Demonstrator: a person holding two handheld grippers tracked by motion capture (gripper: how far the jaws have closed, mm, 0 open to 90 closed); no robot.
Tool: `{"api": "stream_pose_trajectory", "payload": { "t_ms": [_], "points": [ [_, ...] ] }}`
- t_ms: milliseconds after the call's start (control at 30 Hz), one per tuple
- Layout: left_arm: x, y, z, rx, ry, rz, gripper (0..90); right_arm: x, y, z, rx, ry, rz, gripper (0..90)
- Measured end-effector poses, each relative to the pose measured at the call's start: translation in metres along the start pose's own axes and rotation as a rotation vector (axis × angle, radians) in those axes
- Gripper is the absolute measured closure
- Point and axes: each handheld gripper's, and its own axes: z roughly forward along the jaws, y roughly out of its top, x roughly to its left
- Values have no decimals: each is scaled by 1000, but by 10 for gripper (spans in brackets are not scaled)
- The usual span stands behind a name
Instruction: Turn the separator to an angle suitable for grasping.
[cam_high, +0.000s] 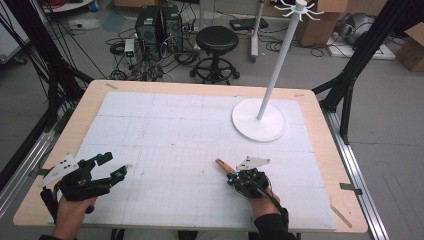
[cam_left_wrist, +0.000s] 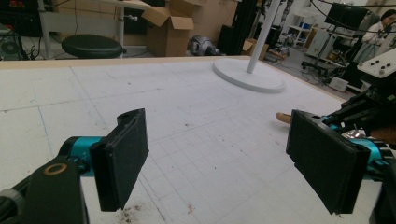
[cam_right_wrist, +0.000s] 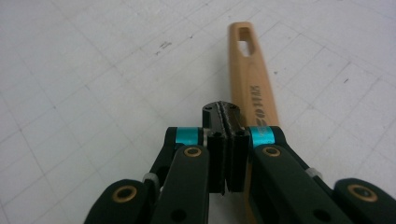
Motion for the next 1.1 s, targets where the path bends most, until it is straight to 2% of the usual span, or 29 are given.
{"api": "stream_pose_trajectory", "payload": {
  "t_ms": [100,167,233,333,400,567,733,800,933,1033,1100],
  "points": [
    [1,0,-1,-3,2,-1,213,-3,0,-11,-56,1,24,889],
    [1,0,-1,-4,2,-4,213,-9,-1,-22,-90,-29,46,889],
    [1,0,-1,-1,4,-5,213,-18,-4,-33,-109,-80,56,889],
    [0,0,0,0,2,-2,213,-31,-14,-38,-74,-146,84,889],
    [0,0,0,0,2,-2,213,-35,-21,-35,-38,-145,100,889],
    [1,0,-1,0,4,-3,213,-28,-21,-27,0,-111,82,889],
    [1,0,-1,-6,5,-8,213,-20,-19,-31,-8,-109,88,889],
    [0,1,-1,-5,3,-6,214,-19,-18,-36,-16,-121,80,889],
    [0,0,-1,-5,5,-8,214,-19,-13,-58,-91,-136,62,880],
    [0,0,-1,-5,4,-9,214,-17,-17,-75,-124,-141,37,818],
    [-1,1,-1,-8,-5,-10,214,-17,-26,-84,-150,-163,63,709]
  ]
}}
